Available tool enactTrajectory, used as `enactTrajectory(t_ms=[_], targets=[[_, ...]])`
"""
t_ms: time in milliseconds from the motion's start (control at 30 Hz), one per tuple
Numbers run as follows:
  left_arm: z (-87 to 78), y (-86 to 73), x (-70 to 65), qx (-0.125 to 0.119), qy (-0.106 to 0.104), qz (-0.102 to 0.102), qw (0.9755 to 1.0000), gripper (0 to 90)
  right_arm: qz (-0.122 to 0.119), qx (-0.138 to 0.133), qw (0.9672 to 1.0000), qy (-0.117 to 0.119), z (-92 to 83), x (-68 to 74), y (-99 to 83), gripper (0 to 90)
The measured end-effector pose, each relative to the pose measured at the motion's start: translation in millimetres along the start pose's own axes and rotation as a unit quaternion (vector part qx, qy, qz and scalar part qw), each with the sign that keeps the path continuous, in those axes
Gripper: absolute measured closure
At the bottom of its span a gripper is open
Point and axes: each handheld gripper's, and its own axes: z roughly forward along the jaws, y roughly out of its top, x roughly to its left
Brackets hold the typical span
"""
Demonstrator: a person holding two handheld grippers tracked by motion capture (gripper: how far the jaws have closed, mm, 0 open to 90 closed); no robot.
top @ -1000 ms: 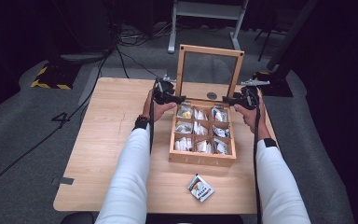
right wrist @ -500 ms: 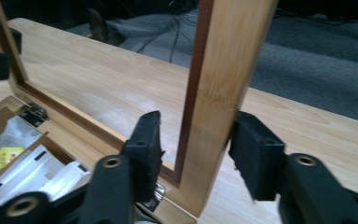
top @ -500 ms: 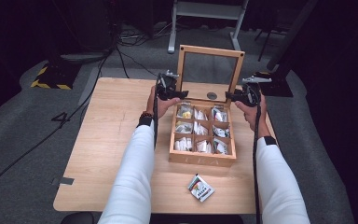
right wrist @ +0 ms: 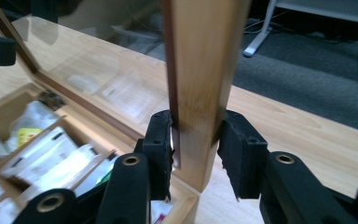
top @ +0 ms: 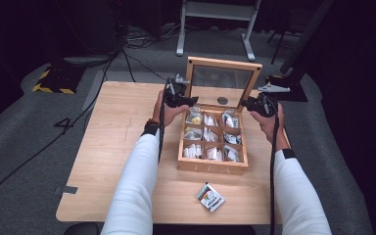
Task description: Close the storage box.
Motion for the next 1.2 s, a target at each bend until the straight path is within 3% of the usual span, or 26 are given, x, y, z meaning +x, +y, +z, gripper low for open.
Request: enactTrajectory(t_ms=[67,133,267,400,500,633,833,900,1067,1200], targets=[[-8.4,-1.5,-2.3,-0.014,-0.007,0.001,0.9999,42.5,-0.012,0.001,0.9999,0.001,-4.8,4.3,-1.8,63.0],[-16.5,-6.8,-3.3,-0.037,-0.027,-0.006,0.9989,44.5,-0.021,0.004,0.9998,0.005,-8.7,8.2,-3.7,61.1],[-26.0,-16.0,-5.0,-0.055,-0.03,-0.021,0.9978,45.9,-0.033,0.008,0.9994,0.002,-15.3,13.1,-9.0,62.7],[-31.8,-17.2,-9.3,-0.054,-0.02,-0.016,0.9982,47.0,-0.035,0.007,0.9994,-0.005,-22.7,17.7,-12.0,63.4],[-33.6,-17.2,-12.2,-0.047,-0.02,-0.004,0.9987,45.6,-0.014,-0.014,0.9997,0.012,-29.1,16.7,-13.0,61.5],[-39.4,-21.3,-15.7,-0.049,-0.028,0.007,0.9984,44.5,-0.033,-0.016,0.999,0.025,-37.6,19.1,-13.8,60.2],[-47.9,-30.9,-19.5,-0.065,-0.044,0.017,0.9967,42.0,-0.034,-0.008,0.9985,0.042,-43.6,21.3,-18.9,58.7],[-50.9,-33.4,-22.8,-0.066,-0.042,0.023,0.9967,41.4,-0.049,-0.006,0.9979,0.042,-46.5,23.3,-20.1,58.5],[-61.8,-42.9,-21.8,-0.082,-0.072,-0.002,0.994,40.3,-0.045,-0.009,0.9974,0.056,-54.8,24.4,-25.1,58.6],[-67.1,-47.8,-27.5,-0.082,-0.072,0.004,0.994,39.8,-0.044,0.003,0.9973,0.058,-56.4,26.6,-27.6,58.1]])
